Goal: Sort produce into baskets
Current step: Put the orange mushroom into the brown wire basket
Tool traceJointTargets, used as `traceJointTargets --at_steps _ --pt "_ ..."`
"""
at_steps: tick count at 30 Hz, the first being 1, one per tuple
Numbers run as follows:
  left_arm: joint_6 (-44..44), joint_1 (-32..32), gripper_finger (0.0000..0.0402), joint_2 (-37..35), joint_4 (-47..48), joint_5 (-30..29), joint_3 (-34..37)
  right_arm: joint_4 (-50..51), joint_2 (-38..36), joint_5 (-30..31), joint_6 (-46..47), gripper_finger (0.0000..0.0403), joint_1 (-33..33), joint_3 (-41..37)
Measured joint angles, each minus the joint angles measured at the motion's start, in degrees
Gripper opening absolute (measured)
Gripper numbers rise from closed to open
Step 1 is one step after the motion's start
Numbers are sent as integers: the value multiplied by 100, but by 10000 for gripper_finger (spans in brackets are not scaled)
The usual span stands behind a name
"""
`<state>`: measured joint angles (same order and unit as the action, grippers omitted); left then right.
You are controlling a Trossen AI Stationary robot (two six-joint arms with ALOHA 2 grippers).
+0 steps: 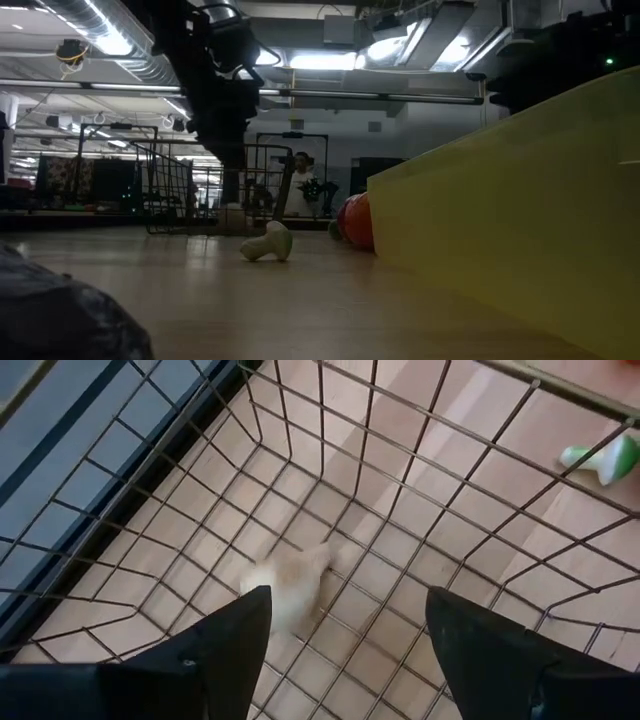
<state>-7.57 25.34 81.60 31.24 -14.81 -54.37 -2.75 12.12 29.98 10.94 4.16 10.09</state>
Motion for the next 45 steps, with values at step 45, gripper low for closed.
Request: traceJointTargets --at_steps 45 --pt "-144 -9 263 0 -213 9 0 3363 7225 -2522 354 186 5466 3805"
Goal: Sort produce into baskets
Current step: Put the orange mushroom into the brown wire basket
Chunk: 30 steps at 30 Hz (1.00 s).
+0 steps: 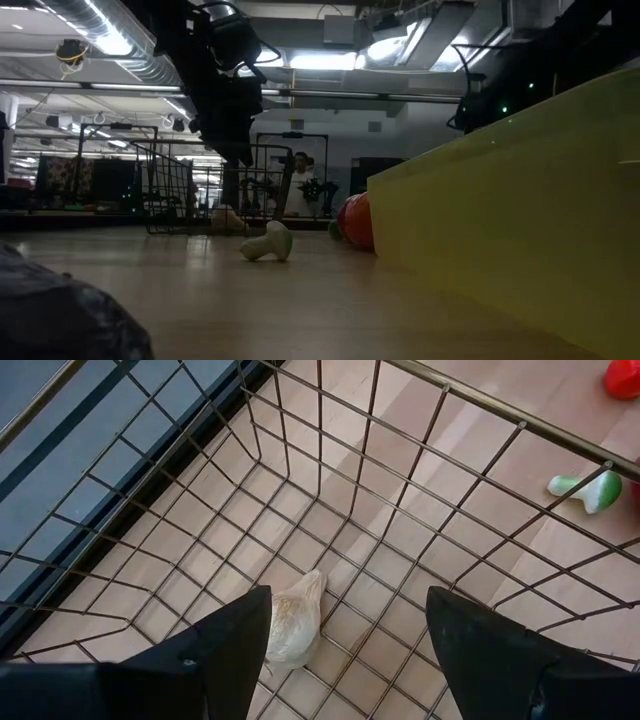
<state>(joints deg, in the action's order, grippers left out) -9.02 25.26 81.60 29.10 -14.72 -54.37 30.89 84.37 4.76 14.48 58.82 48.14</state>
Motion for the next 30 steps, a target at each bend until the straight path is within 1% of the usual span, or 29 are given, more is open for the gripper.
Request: traceJointTargets --at_steps 5,10,15,19,25,27,30 --pt "0 0 263 0 -2 0 0 -327 107 -51 -98 186 14 24" --pt "-1 0 263 0 -2 0 0 -436 117 65 -157 186 33 26" --pt "0 0 263 0 -2 0 0 -370 187 -88 -571 185 140 167" --pt "0 0 263 0 -4 0 0 106 468 -169 -882 185 281 544" --pt "-20 0 263 0 -4 2 0 1002 1165 -163 -1092 185 352 1231" --pt "-24 0 263 0 -4 2 0 1191 1376 -164 -1188 185 339 1393" --pt "-24 0 263 0 -4 2 0 1315 1598 -353 -1224 185 346 1524"
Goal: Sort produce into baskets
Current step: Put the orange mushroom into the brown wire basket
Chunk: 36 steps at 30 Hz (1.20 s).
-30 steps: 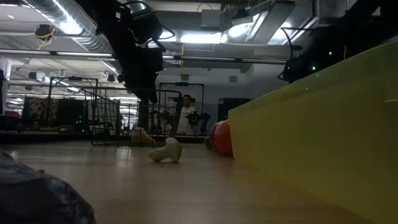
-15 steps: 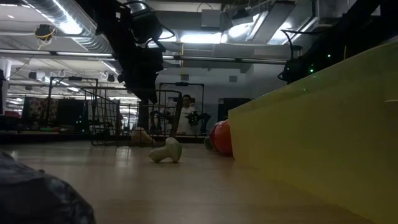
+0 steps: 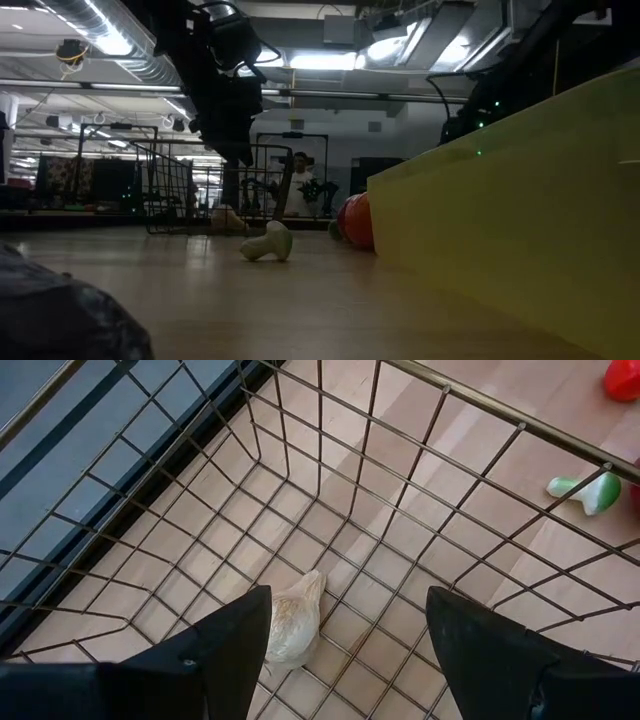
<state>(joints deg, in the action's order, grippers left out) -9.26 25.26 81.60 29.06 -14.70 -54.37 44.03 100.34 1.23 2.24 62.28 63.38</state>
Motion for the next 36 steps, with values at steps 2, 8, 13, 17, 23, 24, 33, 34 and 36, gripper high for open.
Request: traceJointTargets --at_steps 2,8,13,17,23,24,33,34,36 --pt "0 0 263 0 0 0 0 -44 81 23 -14 185 0 19" --pt "0 0 263 0 1 0 0 48 299 411 -227 185 2 14" --pt "0 0 263 0 0 0 0 34 435 301 -418 184 2 14" --pt "0 0 263 0 1 1 0 4 438 268 -428 156 2 14" --pt "0 0 263 0 0 0 0 -73 441 261 -536 81 -2 23" --pt "0 0 262 0 0 2 0 -47 442 261 -556 70 -2 48" --pt "2 0 262 0 0 2 0 391 452 -436 -557 50 -2 726" --pt "2 0 262 0 0 2 0 455 452 -675 -556 53 -3 833" --pt "2 0 262 0 0 2 0 528 452 -1282 -540 57 -7 1046"
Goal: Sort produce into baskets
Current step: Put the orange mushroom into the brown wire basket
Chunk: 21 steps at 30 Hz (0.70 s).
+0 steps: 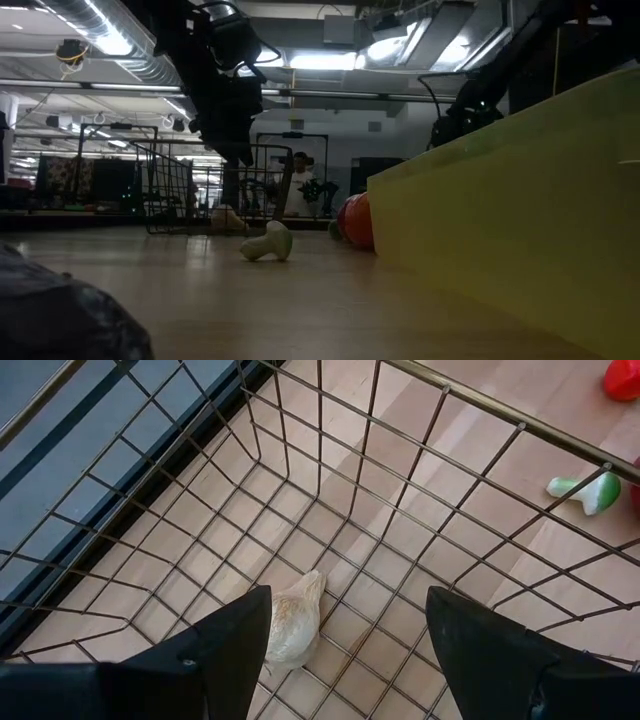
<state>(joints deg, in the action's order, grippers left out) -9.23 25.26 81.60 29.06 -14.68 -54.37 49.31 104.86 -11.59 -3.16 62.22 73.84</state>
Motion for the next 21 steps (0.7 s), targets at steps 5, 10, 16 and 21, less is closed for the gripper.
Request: traceJointTargets --at_steps 5,10,16,21 --pt "30 1 262 0 0 -1 0 -14 0 -1497 328 59 -175 427" --pt "273 1 262 -51 4 0 0 -250 -2 -2029 354 60 -788 739" --pt "364 -4 262 -349 35 0 -2 -1100 -2 -2096 354 60 -1877 954" --pt "367 -10 262 -851 75 0 -2 -2489 -9 -2066 352 60 -2826 1006"
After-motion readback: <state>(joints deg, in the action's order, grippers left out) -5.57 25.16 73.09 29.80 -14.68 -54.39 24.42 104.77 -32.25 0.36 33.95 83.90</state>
